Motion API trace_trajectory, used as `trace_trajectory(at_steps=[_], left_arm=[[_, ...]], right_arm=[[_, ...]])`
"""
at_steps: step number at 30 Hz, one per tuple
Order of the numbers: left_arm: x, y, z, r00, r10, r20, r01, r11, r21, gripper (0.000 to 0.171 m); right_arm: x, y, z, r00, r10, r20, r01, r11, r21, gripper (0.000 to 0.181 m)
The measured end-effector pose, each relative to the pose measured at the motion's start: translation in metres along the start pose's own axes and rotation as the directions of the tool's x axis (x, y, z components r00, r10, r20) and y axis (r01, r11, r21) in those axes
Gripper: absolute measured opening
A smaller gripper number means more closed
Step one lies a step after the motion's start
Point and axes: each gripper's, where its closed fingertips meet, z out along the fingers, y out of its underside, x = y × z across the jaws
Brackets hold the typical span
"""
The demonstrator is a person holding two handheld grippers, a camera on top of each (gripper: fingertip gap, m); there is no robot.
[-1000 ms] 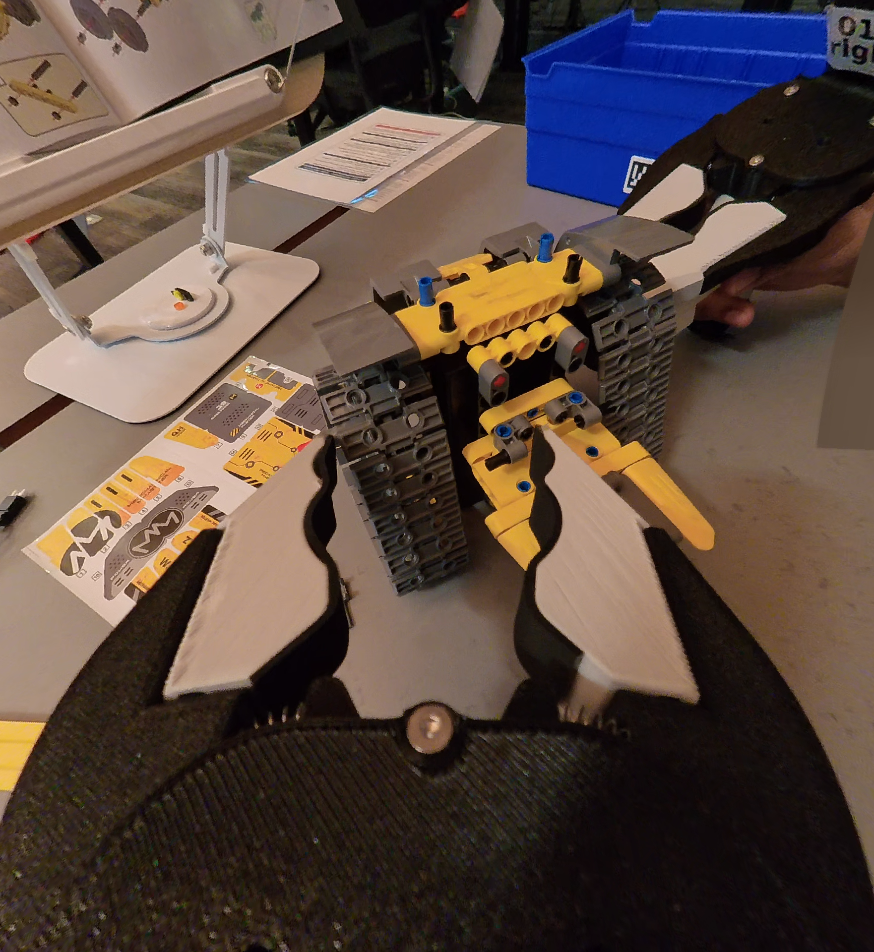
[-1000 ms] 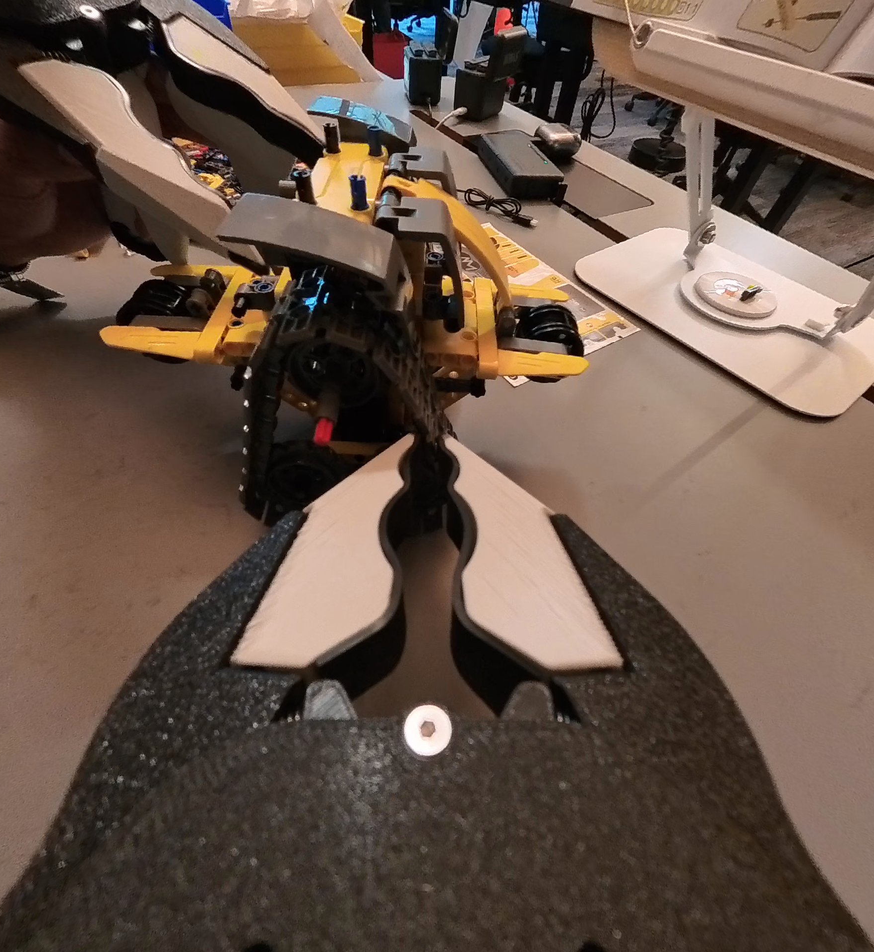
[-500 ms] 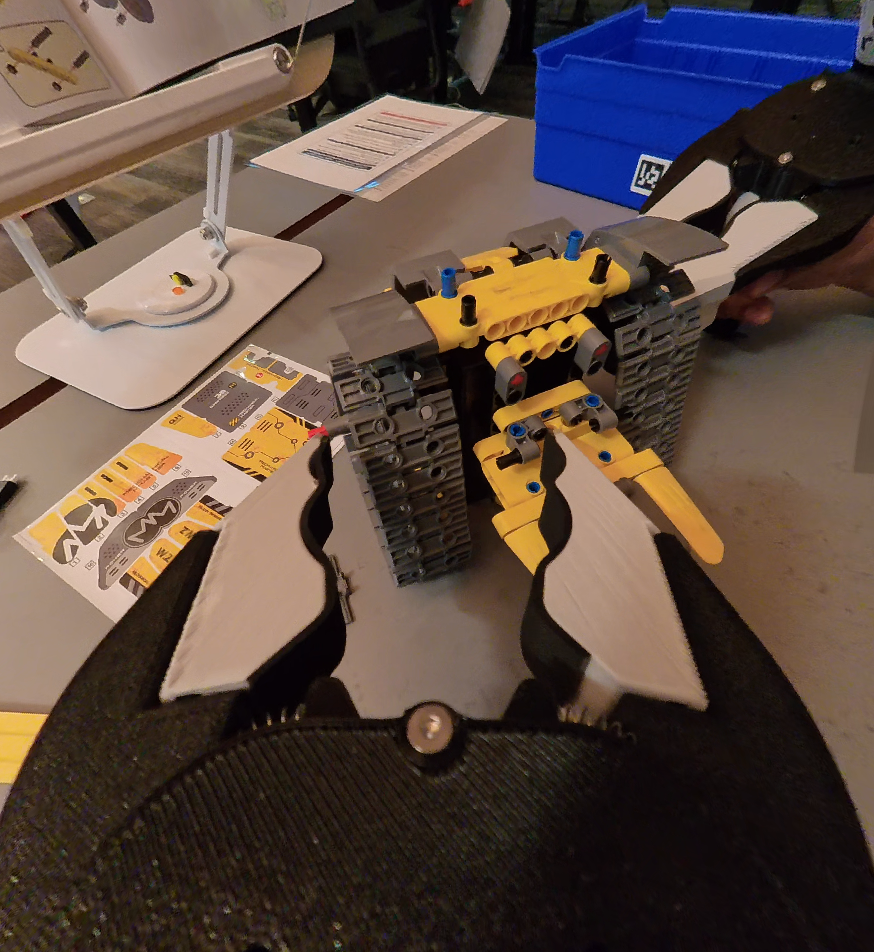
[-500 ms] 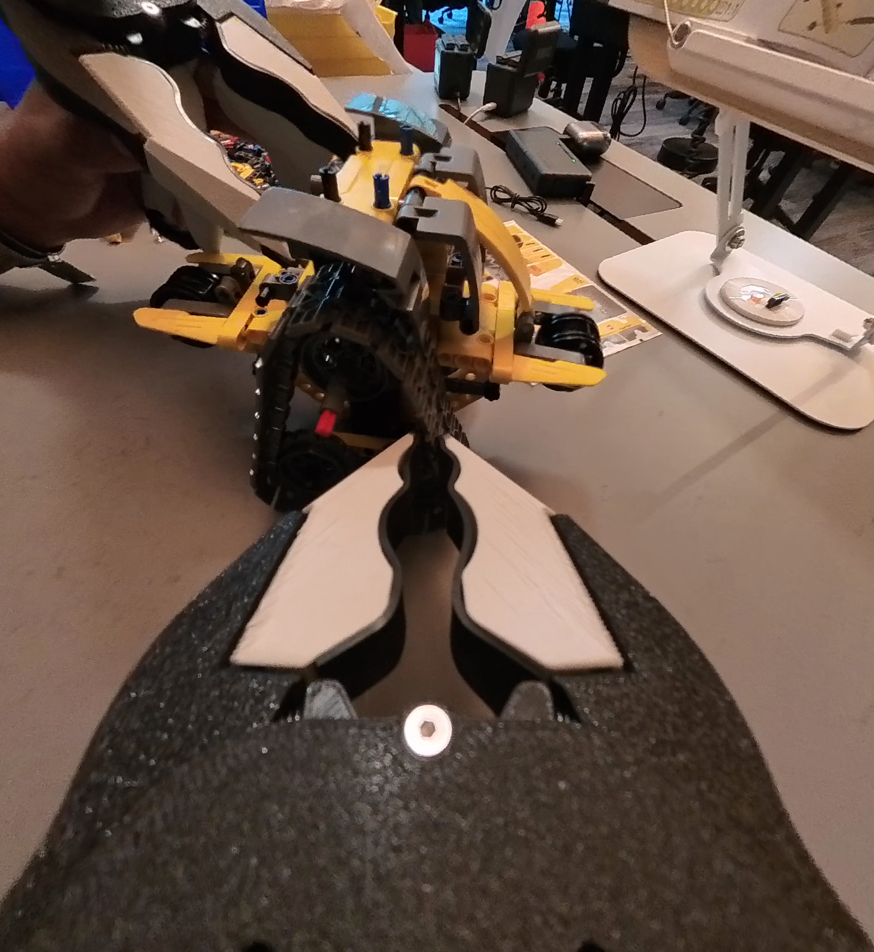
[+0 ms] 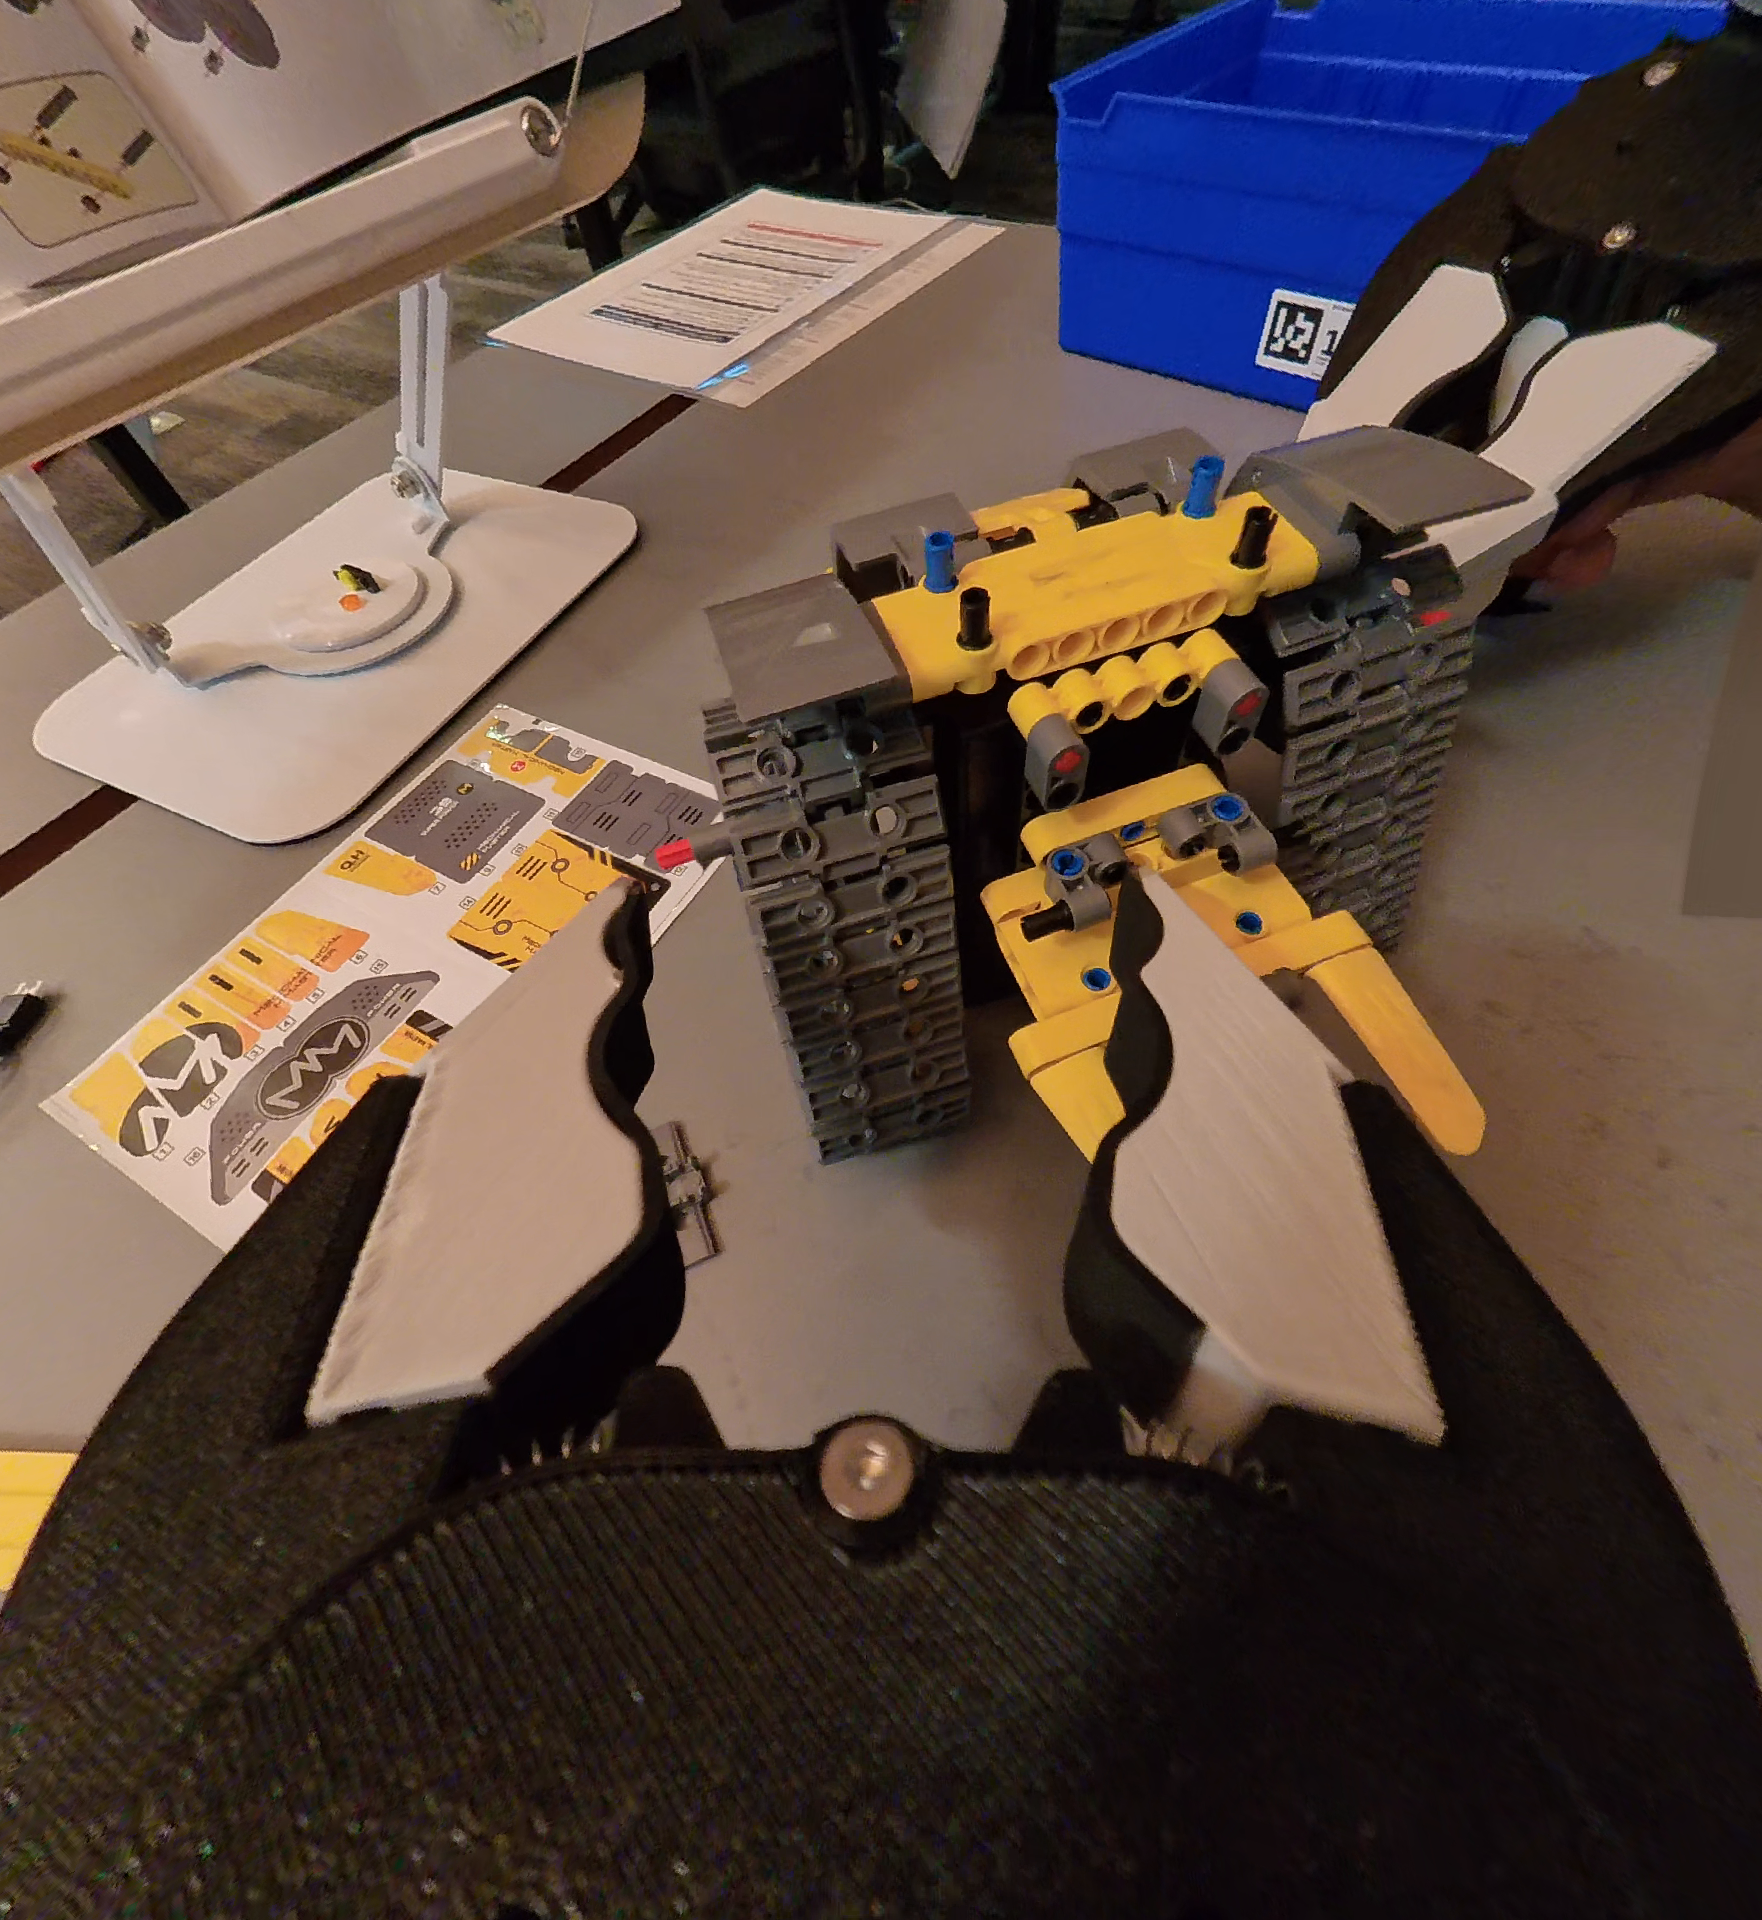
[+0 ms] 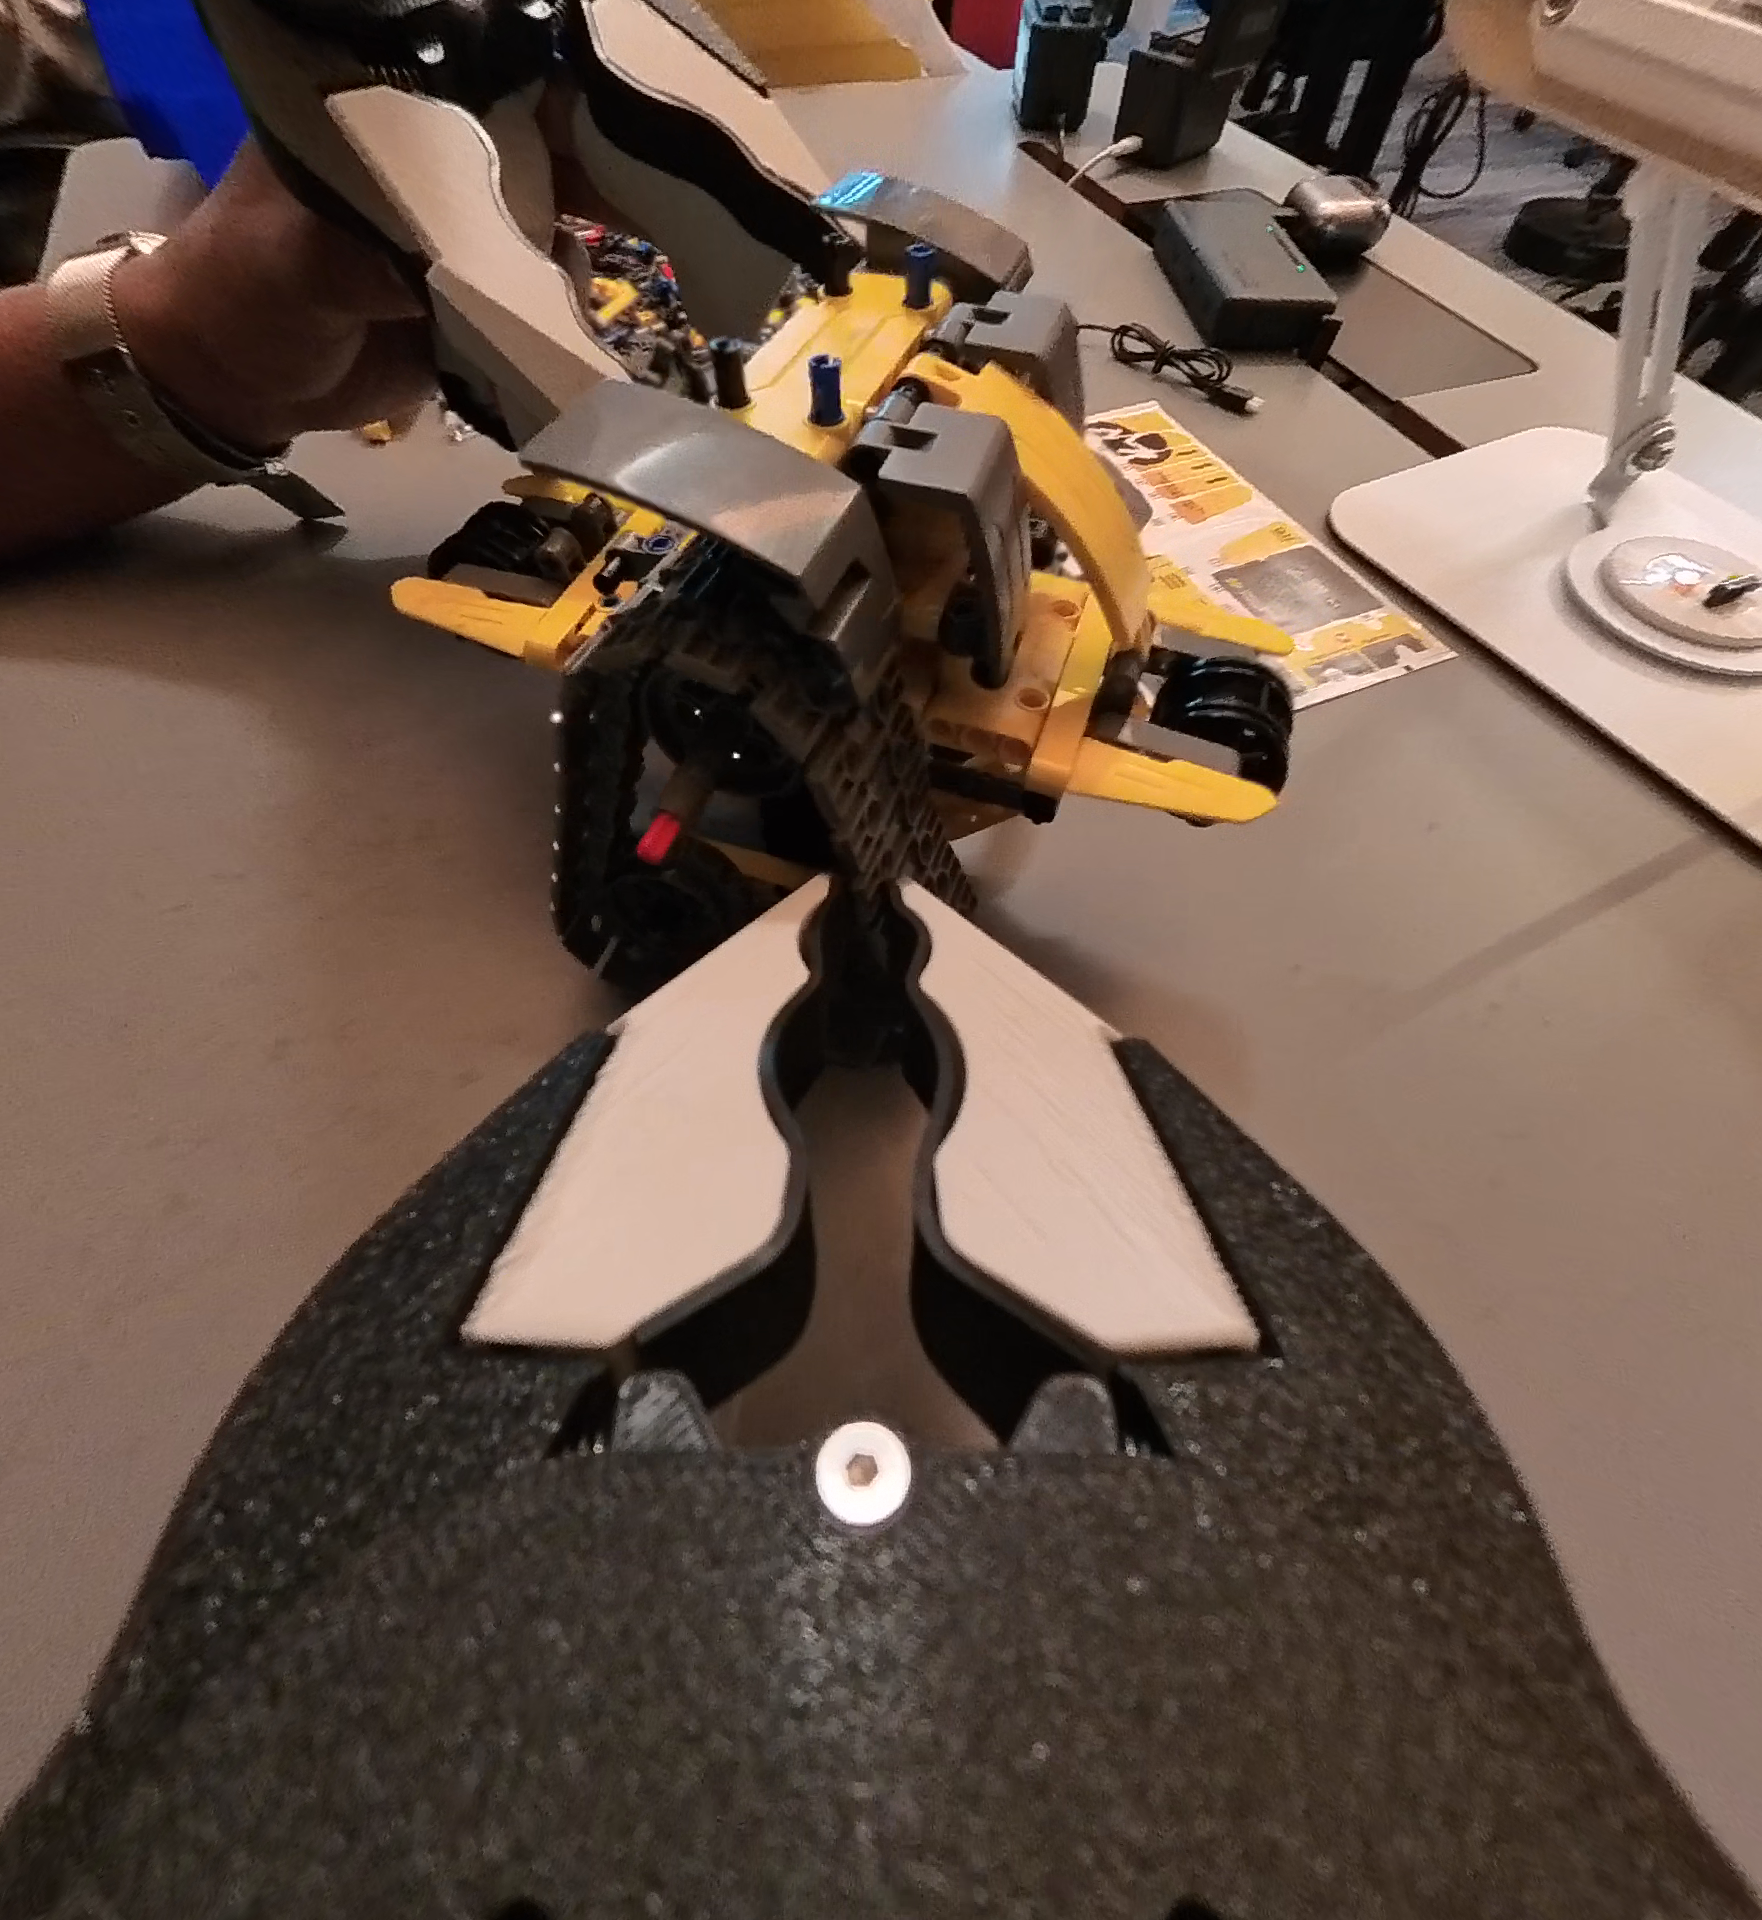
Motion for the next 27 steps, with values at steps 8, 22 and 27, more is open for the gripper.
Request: trace_trajectory(at_steps=[8,22,27], left_arm=[[0.018,-0.003,-0.005,0.994,0.045,-0.097,-0.044,0.999,0.018,0.078],[0.06,-0.02,-0.011,0.963,0.07,-0.26,-0.051,0.995,0.08,0.13],[0.072,-0.024,-0.011,0.961,0.163,-0.223,-0.148,0.986,0.083,0.121]], right_arm=[[-0.011,0.002,-0.005,0.997,-0.02,0.076,0.022,1.0,-0.018,0.006],[-0.002,-0.007,-0.006,0.999,-0.01,0.047,0.007,0.998,0.065,0.028],[-0.005,-0.013,0.001,0.999,-0.017,0.033,0.013,0.992,0.129,0.024]])
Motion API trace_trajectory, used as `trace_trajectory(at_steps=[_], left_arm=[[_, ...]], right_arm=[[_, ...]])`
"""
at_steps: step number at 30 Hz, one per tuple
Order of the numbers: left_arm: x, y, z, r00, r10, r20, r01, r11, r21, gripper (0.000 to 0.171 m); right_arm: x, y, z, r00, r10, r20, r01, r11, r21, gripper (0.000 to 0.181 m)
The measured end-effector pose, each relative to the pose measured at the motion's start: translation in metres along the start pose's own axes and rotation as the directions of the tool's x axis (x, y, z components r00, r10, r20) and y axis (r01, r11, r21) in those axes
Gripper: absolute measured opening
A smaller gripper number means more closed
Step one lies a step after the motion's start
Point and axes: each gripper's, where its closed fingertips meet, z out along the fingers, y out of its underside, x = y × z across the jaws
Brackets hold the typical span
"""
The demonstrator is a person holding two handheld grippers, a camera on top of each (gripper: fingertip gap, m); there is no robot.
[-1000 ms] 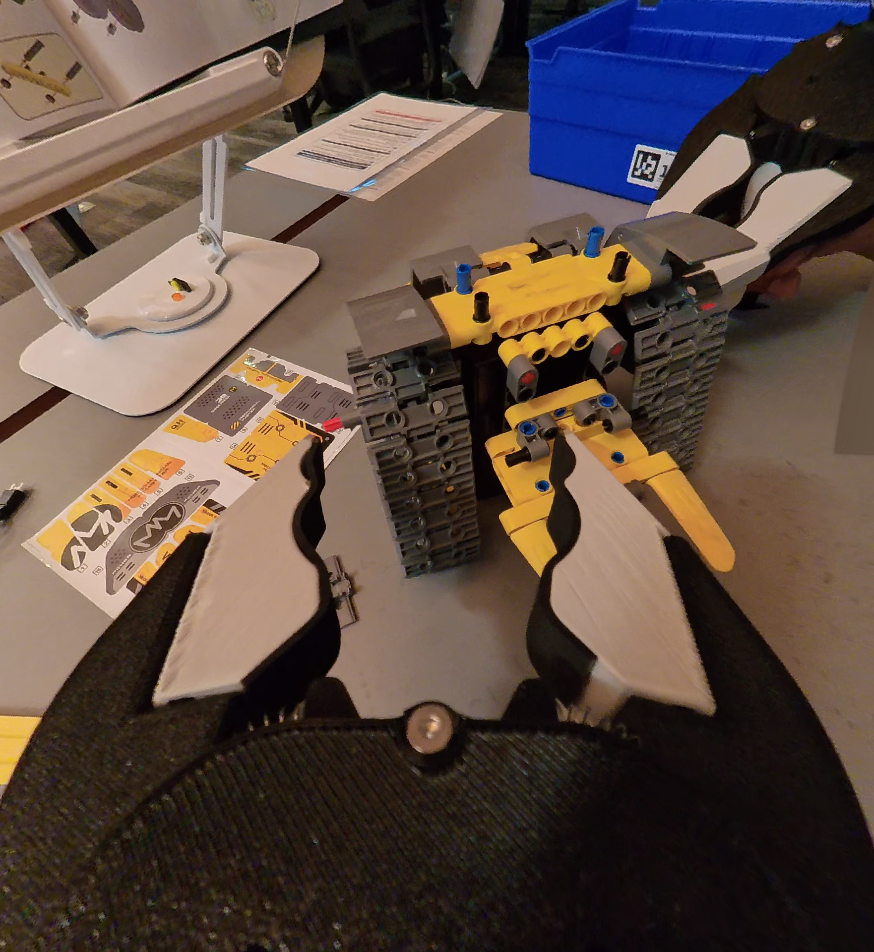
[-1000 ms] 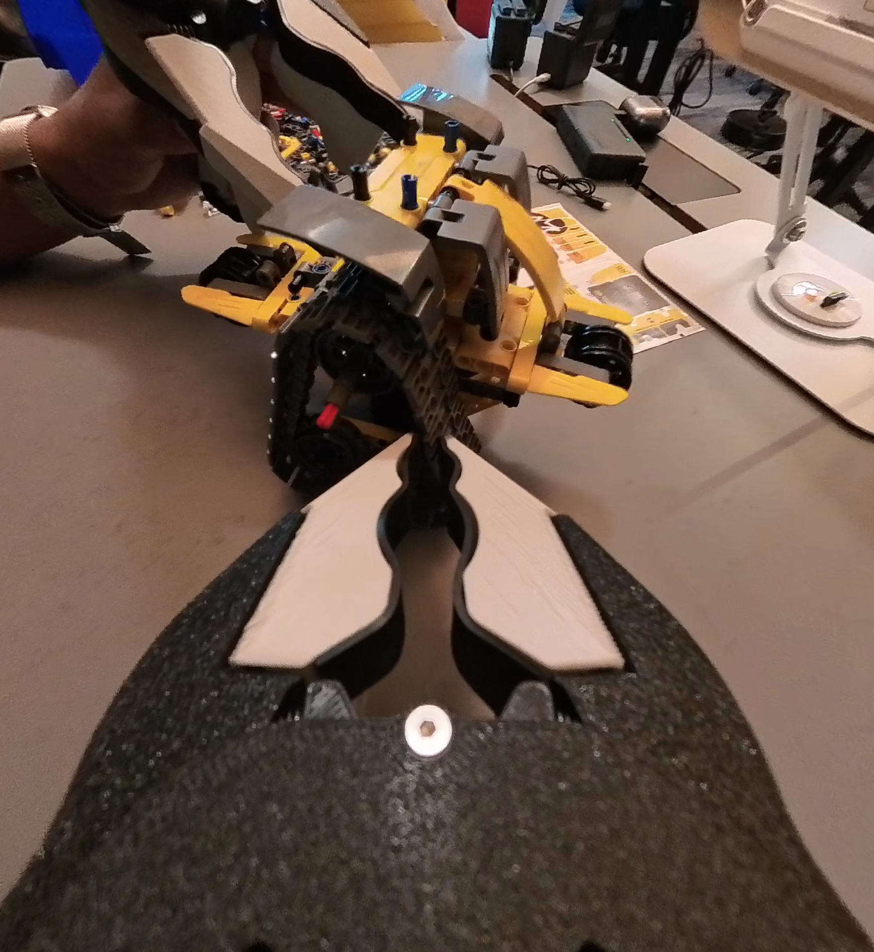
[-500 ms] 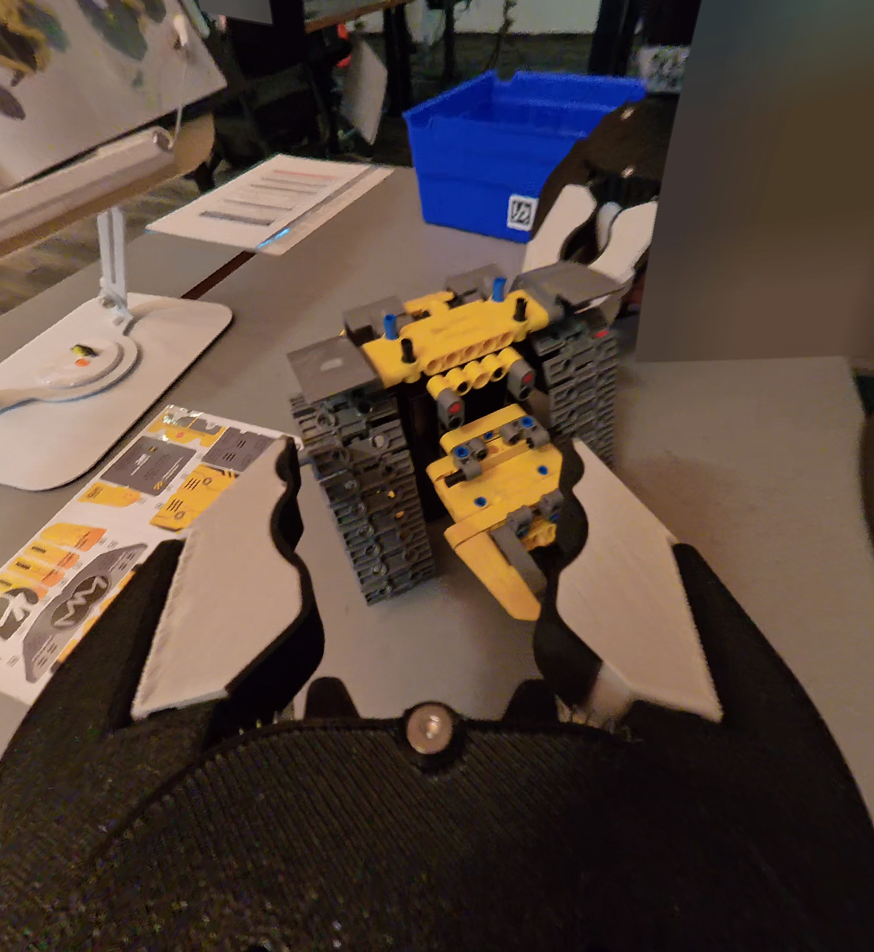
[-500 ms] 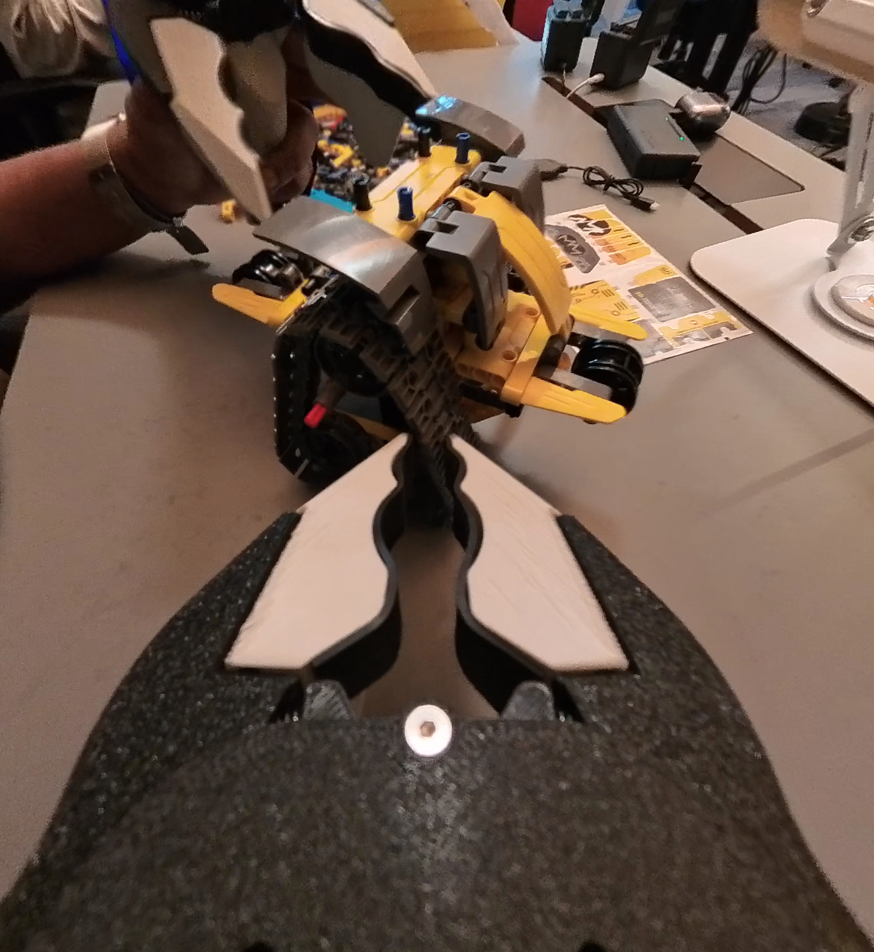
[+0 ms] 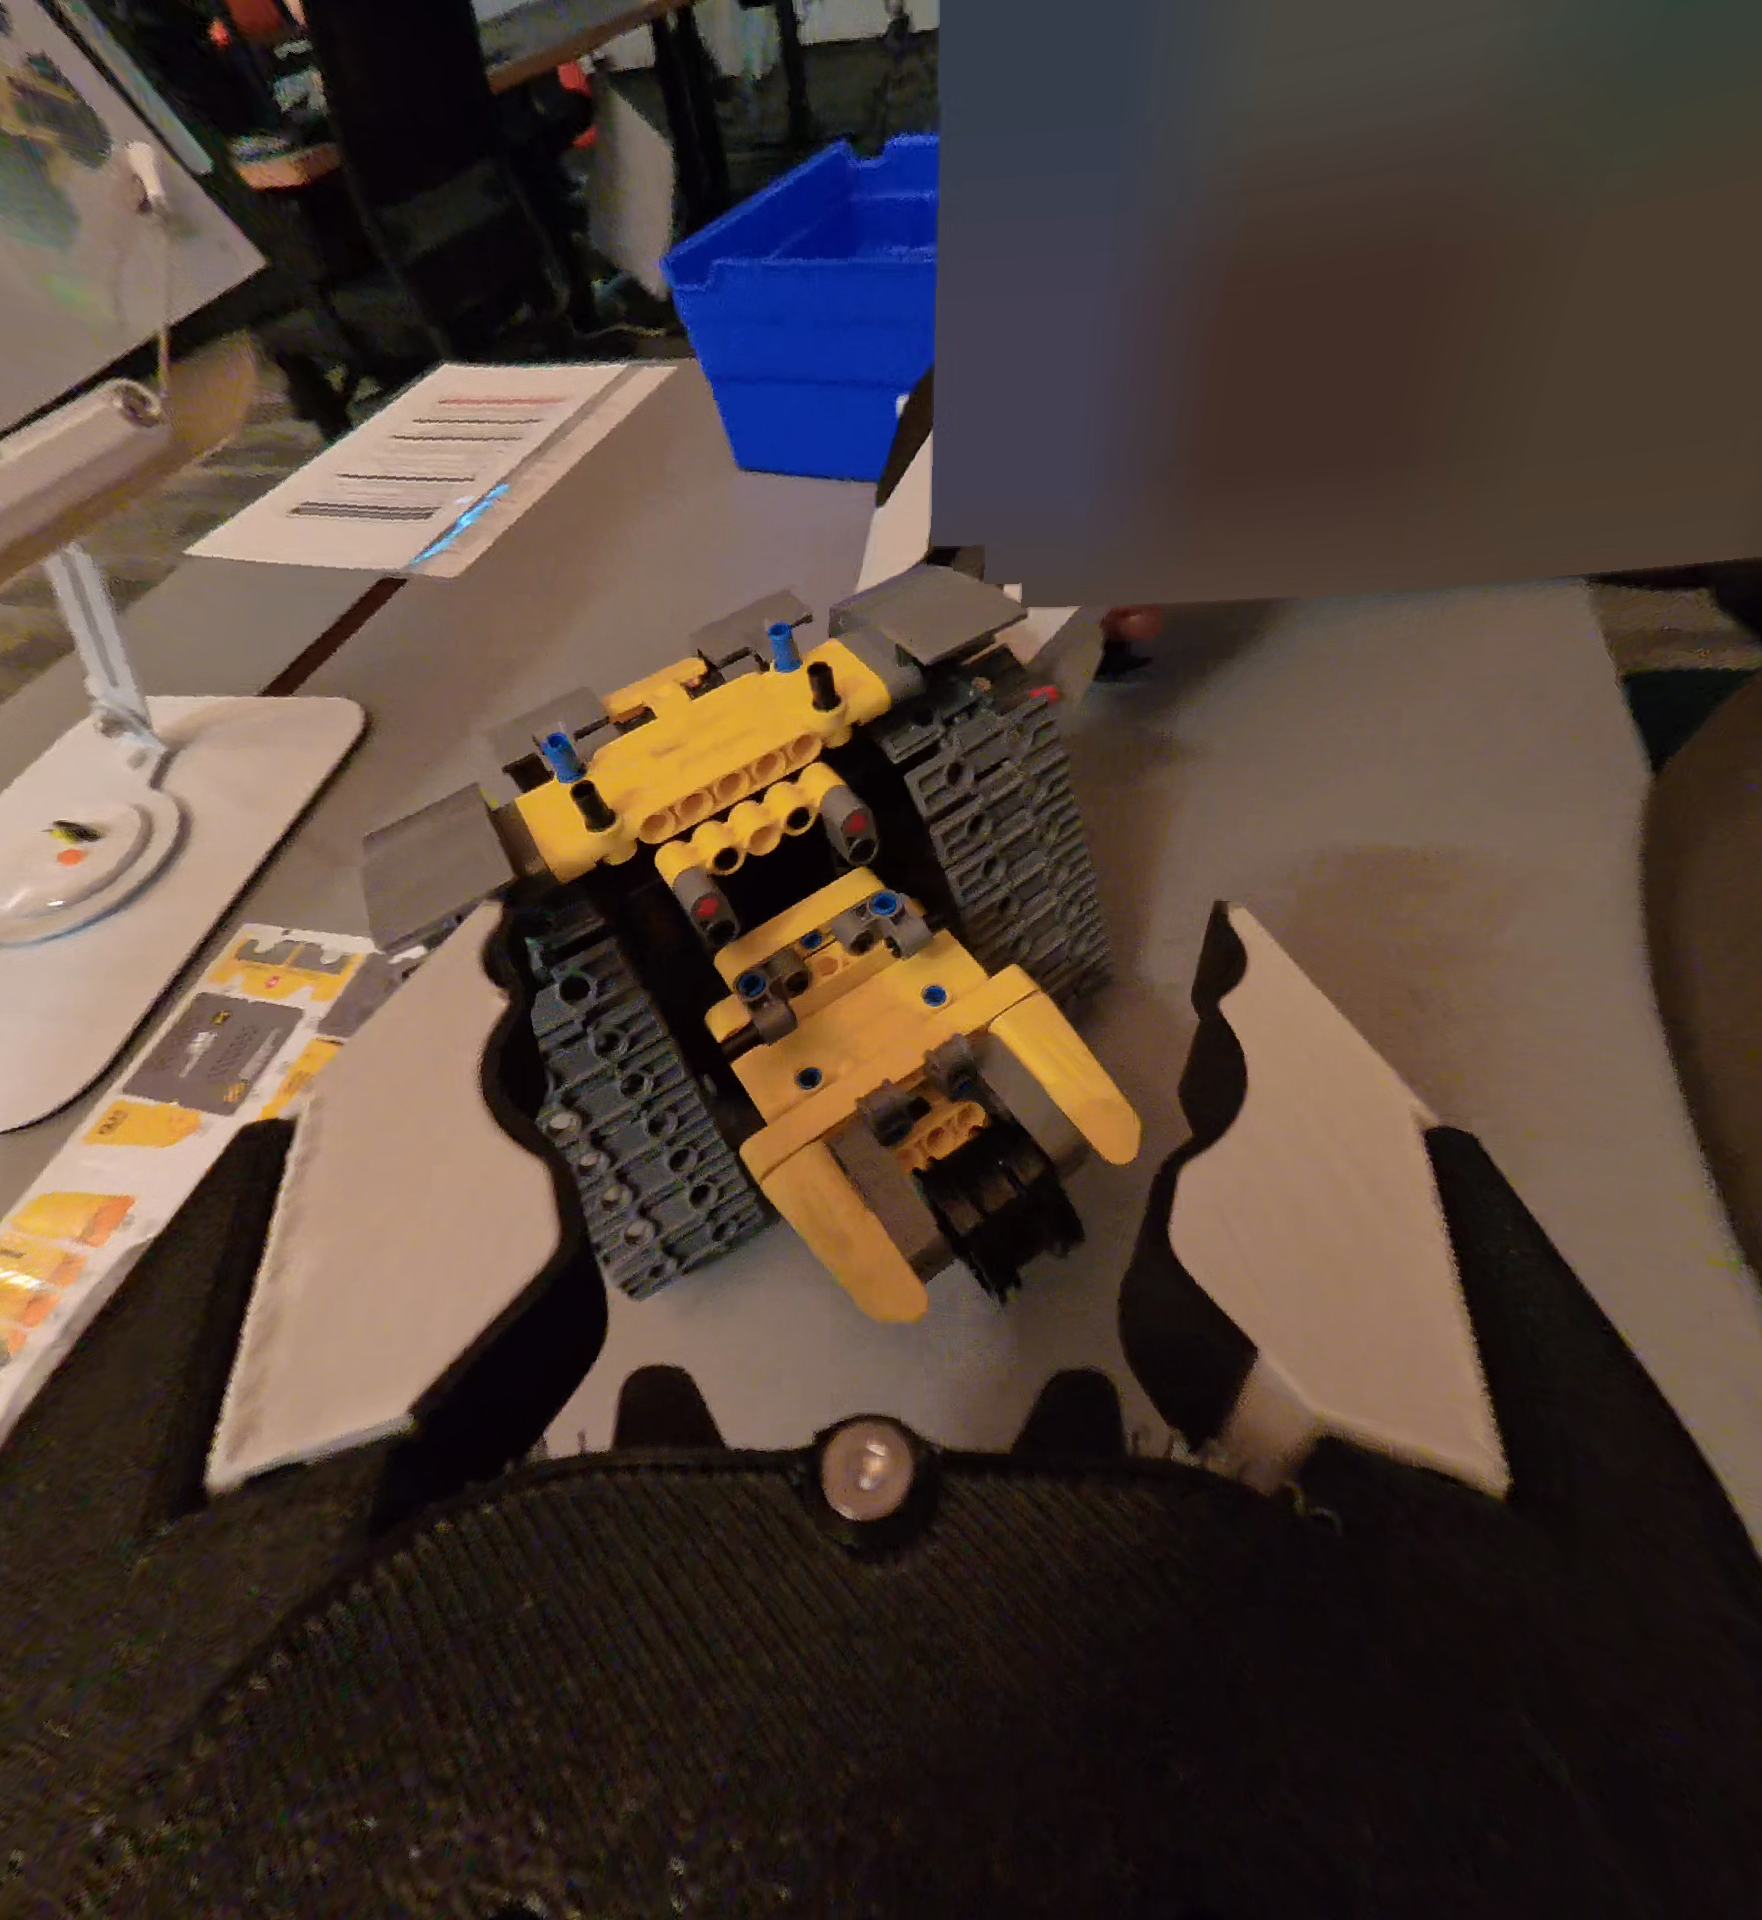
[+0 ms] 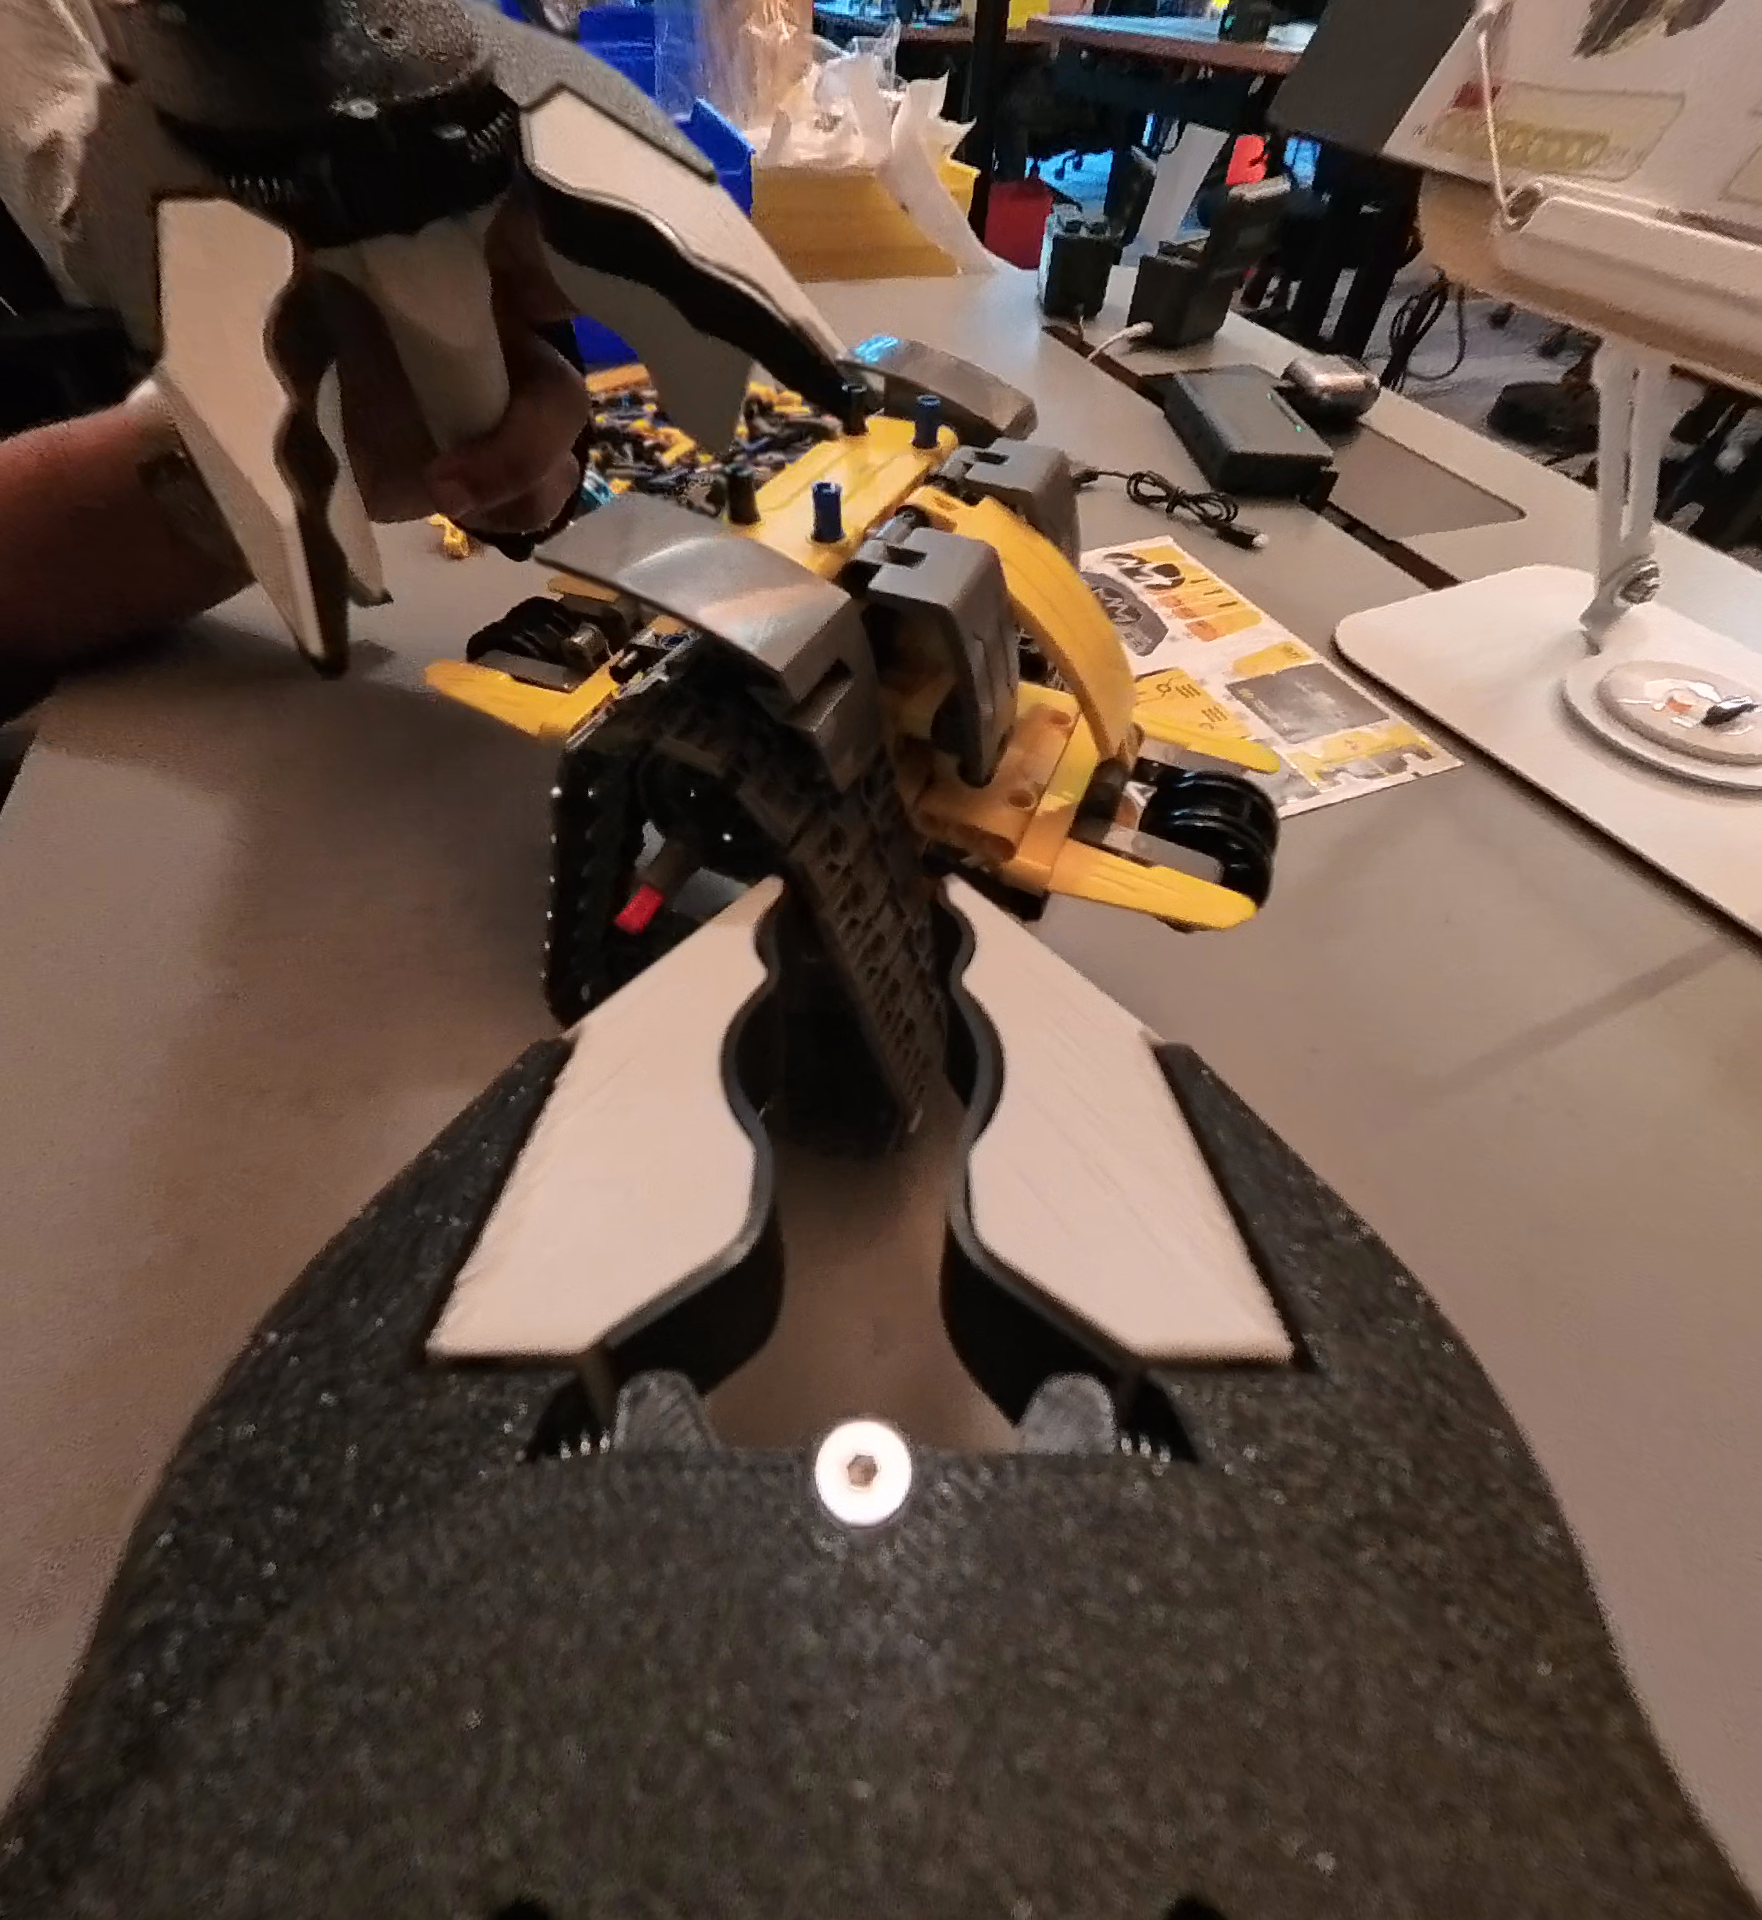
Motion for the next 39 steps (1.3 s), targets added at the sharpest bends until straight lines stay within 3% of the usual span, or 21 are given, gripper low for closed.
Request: trace_trajectory(at_steps=[8,14,20,23,26,33,39], left_arm=[[-0.016,0.026,0.013,0.967,0.183,0.18,-0.147,0.969,-0.197,0.12],[-0.03,0.031,0.006,0.964,0.154,0.218,-0.111,0.974,-0.197,0.118],[-0.071,0.041,-0.004,0.901,0.118,0.417,-0.026,0.975,-0.22,0.112],[-0.079,0.051,-0.001,0.884,0.102,0.457,0.015,0.969,-0.246,0.101],[-0.081,0.059,0.003,0.88,0.109,0.462,0.025,0.961,-0.275,0.091],[-0.071,0.054,0.006,0.917,0.005,0.398,0.083,0.976,-0.202,0.094],[-0.07,0.045,0.002,0.932,-0.138,0.335,0.176,0.981,-0.086,0.094]], right_arm=[[-0.001,0.006,0.003,1.0,-0.014,-0.008,0.014,0.999,-0.034,0.012],[-0.007,0.009,-0.005,0.998,-0.062,0.024,0.064,0.993,-0.1,0.011],[-0.019,0.009,-0.011,0.994,-0.069,0.089,0.08,0.989,-0.128,0.018],[-0.014,0.009,-0.009,0.997,-0.057,0.055,0.064,0.99,-0.129,0.018],[-0.009,0.009,-0.009,0.998,-0.059,0.033,0.062,0.99,-0.127,0.018],[-0.007,-0.003,-0.018,0.994,-0.109,0.012,0.11,0.99,-0.085,0.03],[0.006,-0.044,-0.043,0.998,0.054,0.029,-0.058,0.984,0.168,0.031]])
